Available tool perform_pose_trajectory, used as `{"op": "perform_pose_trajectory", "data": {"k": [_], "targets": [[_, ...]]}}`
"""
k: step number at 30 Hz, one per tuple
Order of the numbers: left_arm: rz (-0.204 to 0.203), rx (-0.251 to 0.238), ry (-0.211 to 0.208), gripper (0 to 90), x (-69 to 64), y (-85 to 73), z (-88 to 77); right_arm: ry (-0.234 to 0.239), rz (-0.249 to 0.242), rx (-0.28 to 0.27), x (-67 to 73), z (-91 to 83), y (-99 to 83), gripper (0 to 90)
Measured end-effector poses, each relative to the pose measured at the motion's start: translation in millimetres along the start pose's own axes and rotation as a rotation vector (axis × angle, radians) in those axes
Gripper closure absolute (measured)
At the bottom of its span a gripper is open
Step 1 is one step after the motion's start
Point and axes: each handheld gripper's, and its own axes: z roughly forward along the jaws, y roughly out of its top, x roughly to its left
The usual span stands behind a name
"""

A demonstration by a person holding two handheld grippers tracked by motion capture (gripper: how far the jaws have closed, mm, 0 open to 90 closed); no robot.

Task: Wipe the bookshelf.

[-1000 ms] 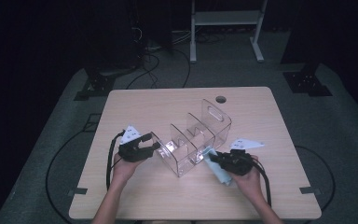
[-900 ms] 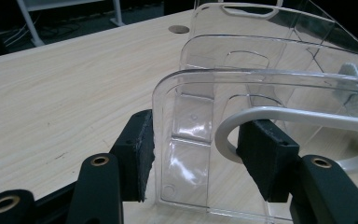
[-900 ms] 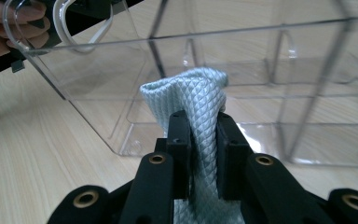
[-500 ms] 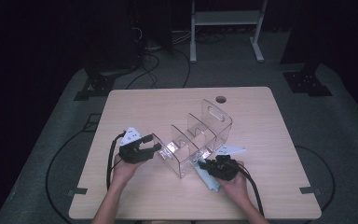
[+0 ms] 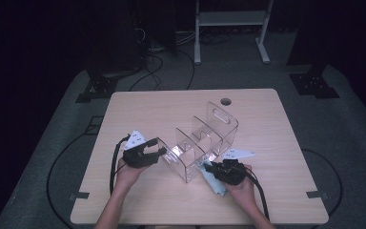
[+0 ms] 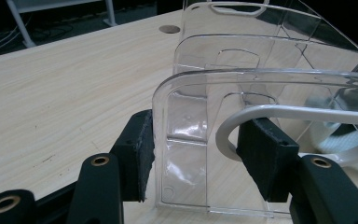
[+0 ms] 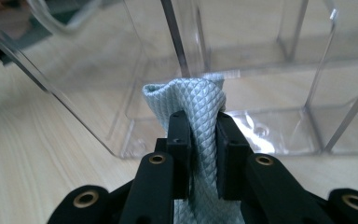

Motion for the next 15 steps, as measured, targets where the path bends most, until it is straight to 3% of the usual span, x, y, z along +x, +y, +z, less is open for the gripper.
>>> {"op": "perform_pose_trajectory", "data": {"k": [3,8,13,15], "targets": [[0.000,0.000,0.001,46.4,-1.0,-0.2,0.0,-0.004,-0.002,0.005,-0.6,0.5,-1.1,78.0],[0.002,0.002,-0.002,46.4,-0.8,-0.1,-0.3,-0.019,0.022,0.102,-6.2,18.4,-16.5,78.0],[-0.007,-0.002,-0.018,46.3,-0.3,-0.7,0.2,0.005,0.008,0.005,-3.3,-0.5,-1.5,78.1],[0.000,0.001,-0.019,46.3,-0.4,-0.4,0.2,-0.001,-0.001,0.009,-2.1,-0.4,-2.4,78.0]]}}
